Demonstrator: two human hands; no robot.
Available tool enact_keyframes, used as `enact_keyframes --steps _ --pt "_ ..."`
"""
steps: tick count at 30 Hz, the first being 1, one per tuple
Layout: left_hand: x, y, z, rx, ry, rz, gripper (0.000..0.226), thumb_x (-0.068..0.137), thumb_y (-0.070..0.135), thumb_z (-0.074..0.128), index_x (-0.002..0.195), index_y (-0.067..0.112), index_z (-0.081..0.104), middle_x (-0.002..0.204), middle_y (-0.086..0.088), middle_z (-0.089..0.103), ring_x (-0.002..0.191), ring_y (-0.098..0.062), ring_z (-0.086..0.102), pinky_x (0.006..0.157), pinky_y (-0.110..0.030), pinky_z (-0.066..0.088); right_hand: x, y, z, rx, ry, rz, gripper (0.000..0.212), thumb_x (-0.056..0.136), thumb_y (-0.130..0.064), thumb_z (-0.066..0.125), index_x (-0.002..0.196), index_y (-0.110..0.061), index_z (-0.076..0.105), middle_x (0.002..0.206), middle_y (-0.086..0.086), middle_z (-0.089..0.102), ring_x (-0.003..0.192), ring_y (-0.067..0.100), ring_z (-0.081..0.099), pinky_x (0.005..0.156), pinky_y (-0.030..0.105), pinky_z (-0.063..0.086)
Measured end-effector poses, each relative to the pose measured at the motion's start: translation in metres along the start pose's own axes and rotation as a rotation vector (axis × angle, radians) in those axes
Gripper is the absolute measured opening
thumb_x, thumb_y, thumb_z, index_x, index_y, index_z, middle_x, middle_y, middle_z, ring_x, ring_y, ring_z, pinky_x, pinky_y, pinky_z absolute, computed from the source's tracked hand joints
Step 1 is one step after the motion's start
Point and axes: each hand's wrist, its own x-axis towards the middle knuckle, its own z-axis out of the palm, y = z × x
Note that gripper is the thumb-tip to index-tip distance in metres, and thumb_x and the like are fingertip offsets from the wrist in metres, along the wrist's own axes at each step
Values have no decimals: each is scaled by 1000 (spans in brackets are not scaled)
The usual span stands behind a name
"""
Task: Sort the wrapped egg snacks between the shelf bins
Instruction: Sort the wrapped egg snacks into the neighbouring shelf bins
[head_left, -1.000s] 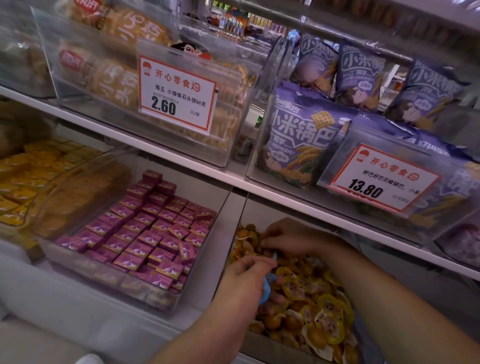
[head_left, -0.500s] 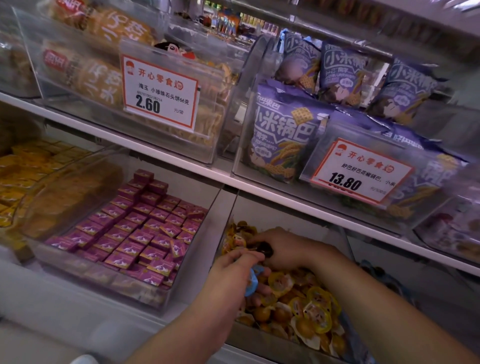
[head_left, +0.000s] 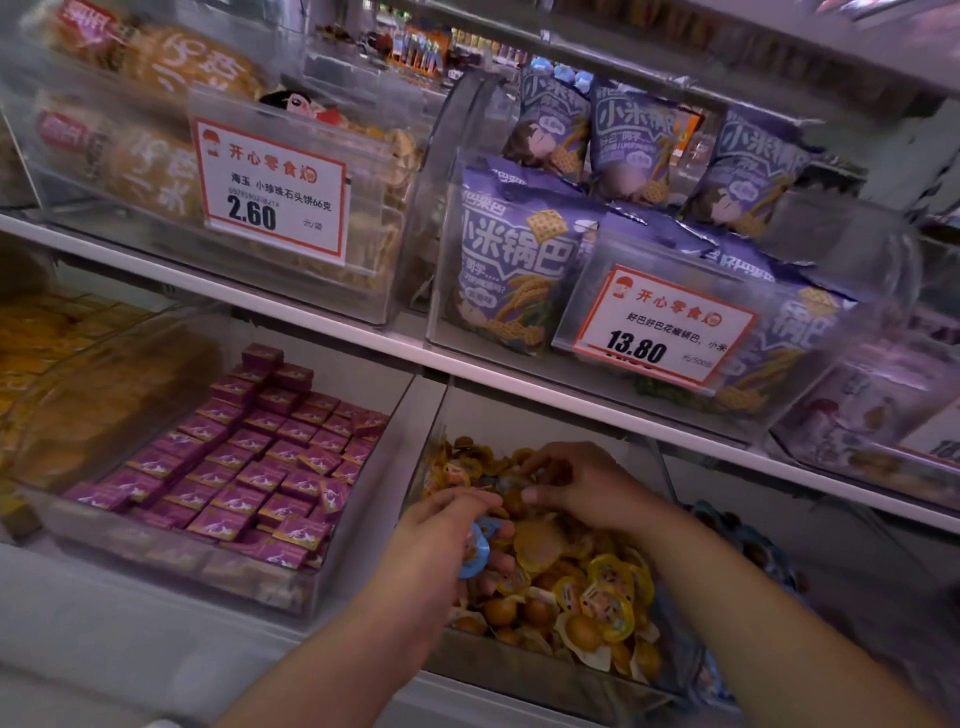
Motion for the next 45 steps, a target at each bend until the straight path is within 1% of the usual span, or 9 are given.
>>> enact_keyframes --steps 6,12,15,18,21,26,31,36,45 --pt "0 -5 3 52 72 149 14 99 22 57 104 17 68 88 -9 75 64 -24 69 45 -27 49 -43 -25 0 841 261 200 12 92 -13 66 102 -13 72 92 9 76 72 15 72 55 27 54" --pt "5 -29 24 493 163 654 18 101 34 48 117 37 56 108 19 64 103 6 59 85 -11 46 -98 -50 41 1461 245 419 15 93 -9 62 102 -2 72 92 13 73 67 15 68 53 25 55" --pt "-3 -46 46 715 8 709 26 102 36 45 127 38 52 122 22 57 112 10 52 97 -18 44 -108 -60 46 1702 172 511 31 98 -28 53 109 -7 74 105 15 74 90 25 73 75 35 58" --pt "-11 -55 64 1022 -73 806 51 98 48 32 147 37 34 148 21 40 142 6 23 123 -33 11 -116 -57 29 1842 181 471 45 97 -44 51 122 -12 70 118 12 72 112 27 67 103 36 47" --pt "-17 -54 72 1127 -72 895 64 96 55 19 155 32 21 162 14 19 149 2 -5 124 -36 0 -127 -49 12 1702 108 391 40 96 -45 54 117 -17 73 115 8 74 105 21 71 95 35 51" --pt "-17 -51 67 1035 -293 914 62 99 63 20 156 36 22 163 17 14 151 -6 10 120 -43 23 -136 -29 -5 1405 282 205 22 88 -27 69 104 -14 76 102 11 76 93 24 74 77 34 60" --pt "0 -45 51 935 -209 845 42 99 57 39 133 40 56 130 29 58 122 9 52 99 -17 44 -141 18 -42 1276 470 137 22 80 -22 75 94 -4 73 76 11 57 60 16 58 38 23 35" --pt "20 -42 44 1079 -69 843 22 94 40 52 90 34 73 90 26 68 92 5 62 76 -7 43 -128 89 -57 506 617 317 6 90 -21 69 95 -22 69 87 -4 71 71 1 65 51 9 43" --pt "32 -28 16 1476 -69 815 44 85 55 44 115 34 69 123 13 61 117 -15 58 98 -41 49 -126 99 -50 230 677 125 24 90 -9 61 101 -29 69 104 -9 71 99 5 64 88 20 51"
